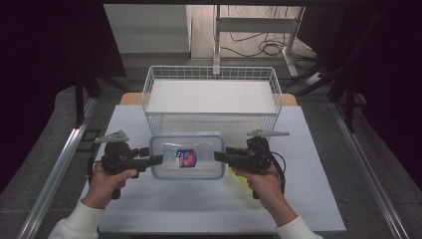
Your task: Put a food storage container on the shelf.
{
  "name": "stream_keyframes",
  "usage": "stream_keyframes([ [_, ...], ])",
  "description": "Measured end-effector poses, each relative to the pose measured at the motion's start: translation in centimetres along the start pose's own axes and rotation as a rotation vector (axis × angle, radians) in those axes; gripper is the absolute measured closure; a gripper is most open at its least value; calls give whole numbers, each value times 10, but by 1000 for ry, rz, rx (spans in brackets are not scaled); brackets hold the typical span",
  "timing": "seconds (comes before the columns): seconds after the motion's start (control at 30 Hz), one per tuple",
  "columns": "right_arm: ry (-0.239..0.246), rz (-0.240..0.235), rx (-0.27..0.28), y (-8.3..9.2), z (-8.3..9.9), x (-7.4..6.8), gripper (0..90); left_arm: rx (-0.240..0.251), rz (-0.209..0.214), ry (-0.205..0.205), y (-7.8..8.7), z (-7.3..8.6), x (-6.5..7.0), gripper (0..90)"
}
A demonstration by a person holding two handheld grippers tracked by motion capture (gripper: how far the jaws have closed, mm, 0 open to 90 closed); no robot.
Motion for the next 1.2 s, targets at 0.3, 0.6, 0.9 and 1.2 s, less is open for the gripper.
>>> stream_keyframes([
  [0.3, 6, 1, 32, 12, -31, 11, 526, 12, 0, -37, -6, -37, 3, 437],
  [0.6, 24, 11, 63, 21, -59, 17, 525, 15, -1, -70, -9, -68, 3, 437],
  [0.9, 52, 24, 92, 34, -94, 24, 525, 24, -2, -104, -13, -106, 5, 437],
  [1.2, 37, 19, 103, 34, -128, 43, 525, 22, -8, -111, -24, -144, -4, 437],
])
Point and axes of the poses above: each handheld gripper's, and its own axes: y roughly backward along the jaws, z roughly out of its underside, x roughly to its right, the point moved 8 cm from there along -y, roughly forward along the jaws, and after that the axes turned 13 degrees about z, right-handed, at the moved point
